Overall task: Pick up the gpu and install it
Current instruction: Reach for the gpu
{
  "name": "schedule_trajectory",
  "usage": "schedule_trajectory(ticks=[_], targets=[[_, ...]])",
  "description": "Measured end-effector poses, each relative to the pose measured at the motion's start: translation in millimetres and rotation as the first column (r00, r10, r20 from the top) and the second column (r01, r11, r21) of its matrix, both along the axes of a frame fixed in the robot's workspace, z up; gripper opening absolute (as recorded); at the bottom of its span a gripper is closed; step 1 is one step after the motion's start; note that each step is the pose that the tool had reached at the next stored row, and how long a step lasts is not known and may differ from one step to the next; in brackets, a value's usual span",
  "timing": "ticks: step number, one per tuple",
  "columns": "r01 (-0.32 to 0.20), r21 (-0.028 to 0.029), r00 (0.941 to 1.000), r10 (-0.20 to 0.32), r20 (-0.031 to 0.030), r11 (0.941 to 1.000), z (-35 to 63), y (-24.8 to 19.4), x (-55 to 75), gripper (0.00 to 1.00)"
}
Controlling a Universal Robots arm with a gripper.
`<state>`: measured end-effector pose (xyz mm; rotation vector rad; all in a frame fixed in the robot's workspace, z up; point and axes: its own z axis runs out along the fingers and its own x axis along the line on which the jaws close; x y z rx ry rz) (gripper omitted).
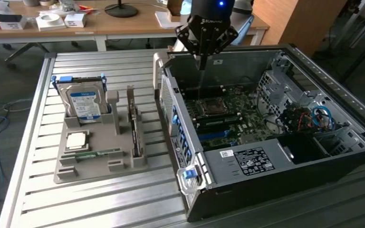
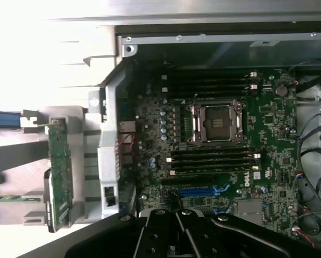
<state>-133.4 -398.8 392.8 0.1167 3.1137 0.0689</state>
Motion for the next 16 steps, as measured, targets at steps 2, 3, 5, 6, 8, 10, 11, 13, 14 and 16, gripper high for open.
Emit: schedule_trajectory(ticks=[2,3,5,6,8,10,11,13,14,16], targets=[[0.000,-0.0001,1.0000,0.000,0.0000,1.0000,-0.2,0.0,-5.3,0.11],[0.000,-0.0001,1.0000,0.000,0.0000,1.0000,-0.4,0.0,-8.2,0.11],[0.000,0.0000,1.0000,0.000,0.0000,1.0000,-0.6,0.0,-13.9,0.11],[0.000,0.0001,1.0000,0.000,0.0000,1.0000,-0.7,0.0,-16.9,0.11],[0.000,0.0000,1.0000,0.000,0.0000,1.0000,-0.9,0.0,-21.5,0.11],[0.000,-0.0001,1.0000,0.000,0.0000,1.0000,-1.3,0.0,-26.4,0.11],[0.000,0.0000,1.0000,0.000,0.0000,1.0000,-1.5,0.0,-29.0,0.11],[0.000,-0.0001,1.0000,0.000,0.0000,1.0000,-1.8,0.0,-33.8,0.11],[0.000,0.0000,1.0000,0.000,0.0000,1.0000,-2.1,0.0,-36.0,0.11],[0.000,-0.0001,1.0000,0.000,0.0000,1.0000,-2.5,0.0,-40.7,0.11]])
